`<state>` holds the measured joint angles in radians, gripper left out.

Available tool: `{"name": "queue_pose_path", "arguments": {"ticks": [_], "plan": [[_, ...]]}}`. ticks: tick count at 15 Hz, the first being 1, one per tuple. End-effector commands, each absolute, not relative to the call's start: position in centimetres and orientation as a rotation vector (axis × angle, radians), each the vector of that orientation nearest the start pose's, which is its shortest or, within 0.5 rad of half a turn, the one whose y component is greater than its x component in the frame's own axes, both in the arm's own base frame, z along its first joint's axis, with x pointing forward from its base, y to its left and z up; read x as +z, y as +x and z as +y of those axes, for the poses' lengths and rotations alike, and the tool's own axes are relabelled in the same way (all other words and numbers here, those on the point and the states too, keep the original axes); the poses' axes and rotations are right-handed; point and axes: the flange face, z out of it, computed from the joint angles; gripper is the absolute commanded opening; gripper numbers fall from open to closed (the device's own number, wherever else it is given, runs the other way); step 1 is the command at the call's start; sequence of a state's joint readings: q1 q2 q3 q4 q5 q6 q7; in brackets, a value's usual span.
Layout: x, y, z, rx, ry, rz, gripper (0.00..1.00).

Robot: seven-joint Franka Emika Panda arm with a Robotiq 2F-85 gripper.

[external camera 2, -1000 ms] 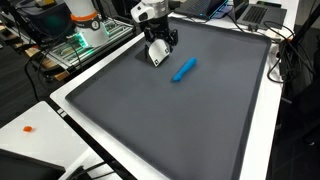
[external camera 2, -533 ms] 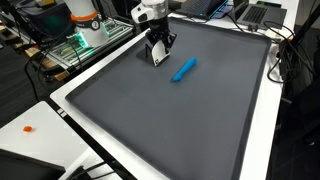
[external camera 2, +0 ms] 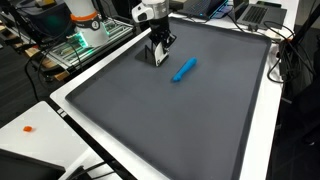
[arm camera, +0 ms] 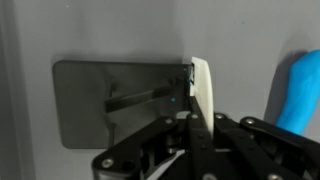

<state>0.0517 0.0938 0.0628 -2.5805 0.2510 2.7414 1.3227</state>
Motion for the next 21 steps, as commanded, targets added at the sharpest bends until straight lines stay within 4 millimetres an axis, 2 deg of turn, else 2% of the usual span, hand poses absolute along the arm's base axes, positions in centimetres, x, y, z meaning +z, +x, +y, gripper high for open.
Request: {"name": "queue_pose_path", "arguments": {"ticks": [1, 4, 7, 10, 12, 17, 21], "plan": [[24.9, 45.3, 4.2, 0.028, -2.234, 2.05, 0.01], [27.3, 45.8, 4.3, 0.021, -2.26, 2.052, 0.01], [29.9, 46.4, 4.7, 0.032, -2.408, 2.012, 0.01], [32.5, 47.6, 6.1, 0.064, -2.552, 1.856, 0.01], [33.6, 48.6, 7.4, 0.084, -2.658, 1.694, 0.01], [34.5, 50.7, 10.4, 0.114, -2.868, 1.309, 0.01], [34.0, 52.7, 11.8, 0.136, -2.992, 0.989, 0.01]]}}
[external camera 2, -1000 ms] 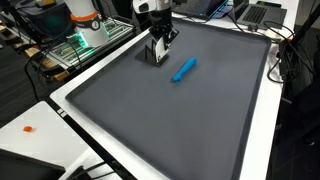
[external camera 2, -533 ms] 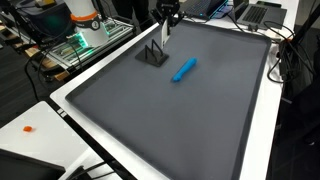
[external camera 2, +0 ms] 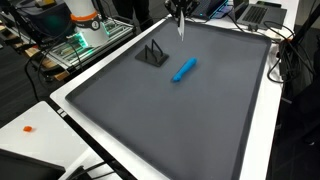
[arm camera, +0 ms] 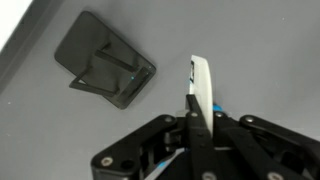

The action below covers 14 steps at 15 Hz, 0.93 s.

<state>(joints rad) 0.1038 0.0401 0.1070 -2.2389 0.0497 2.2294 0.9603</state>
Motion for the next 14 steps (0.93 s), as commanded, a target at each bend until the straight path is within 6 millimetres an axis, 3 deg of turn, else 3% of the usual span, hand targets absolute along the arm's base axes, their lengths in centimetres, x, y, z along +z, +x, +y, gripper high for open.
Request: {"name": "queue_pose_path", "arguments": {"ticks": [1, 5, 9, 14], "plan": [[33.8, 53.3, 11.9, 0.137, -3.011, 0.904, 0.01], [33.0, 55.2, 12.1, 0.13, -3.092, 0.577, 0.01], [31.8, 56.5, 11.6, 0.143, -3.144, 0.365, 0.01], [31.6, 56.6, 11.6, 0.144, -3.121, 0.385, 0.04]]}}
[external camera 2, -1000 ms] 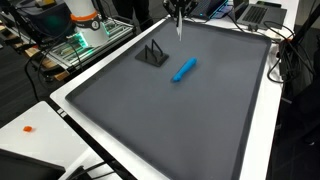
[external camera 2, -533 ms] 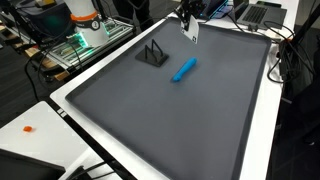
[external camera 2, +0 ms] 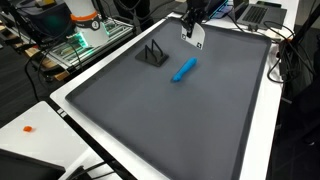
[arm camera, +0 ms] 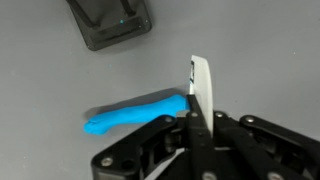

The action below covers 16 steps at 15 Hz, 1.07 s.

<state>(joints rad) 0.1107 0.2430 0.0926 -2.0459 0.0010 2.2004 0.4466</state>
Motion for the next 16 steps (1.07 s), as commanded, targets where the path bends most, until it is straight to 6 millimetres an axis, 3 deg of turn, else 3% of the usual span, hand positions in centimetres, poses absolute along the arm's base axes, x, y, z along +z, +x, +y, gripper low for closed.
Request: {"name": "queue_pose_path", "arguments": {"ticks": [1, 6, 16], "plan": [[31.6, 56.7, 11.6, 0.145, -3.121, 0.383, 0.04], [31.7, 56.7, 11.6, 0.145, -3.123, 0.381, 0.01], [28.2, 58.1, 11.7, 0.157, -3.159, -0.125, 0.01]]}}
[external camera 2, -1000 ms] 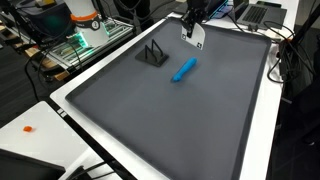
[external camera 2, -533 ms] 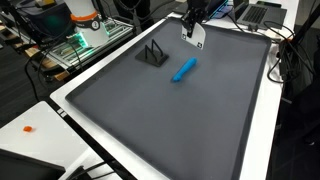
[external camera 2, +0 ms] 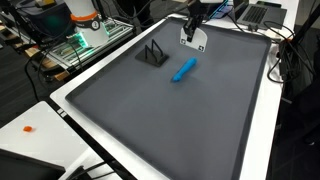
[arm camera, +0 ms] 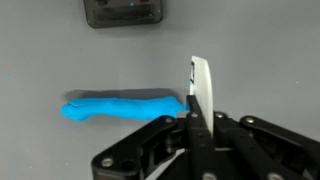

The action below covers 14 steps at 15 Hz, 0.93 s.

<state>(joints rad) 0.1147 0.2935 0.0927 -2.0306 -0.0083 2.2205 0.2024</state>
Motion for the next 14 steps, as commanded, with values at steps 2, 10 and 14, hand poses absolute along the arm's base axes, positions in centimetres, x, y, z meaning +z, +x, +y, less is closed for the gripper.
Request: {"name": "queue_pose_path", "arguments": {"ticks": [2, 10, 14], "plan": [[27.6, 58.7, 11.6, 0.145, -3.163, -0.168, 0.01], [25.2, 60.4, 10.8, 0.087, -3.207, -0.216, 0.01], [24.3, 60.8, 10.7, 0.06, -3.203, -0.214, 0.01]]}}
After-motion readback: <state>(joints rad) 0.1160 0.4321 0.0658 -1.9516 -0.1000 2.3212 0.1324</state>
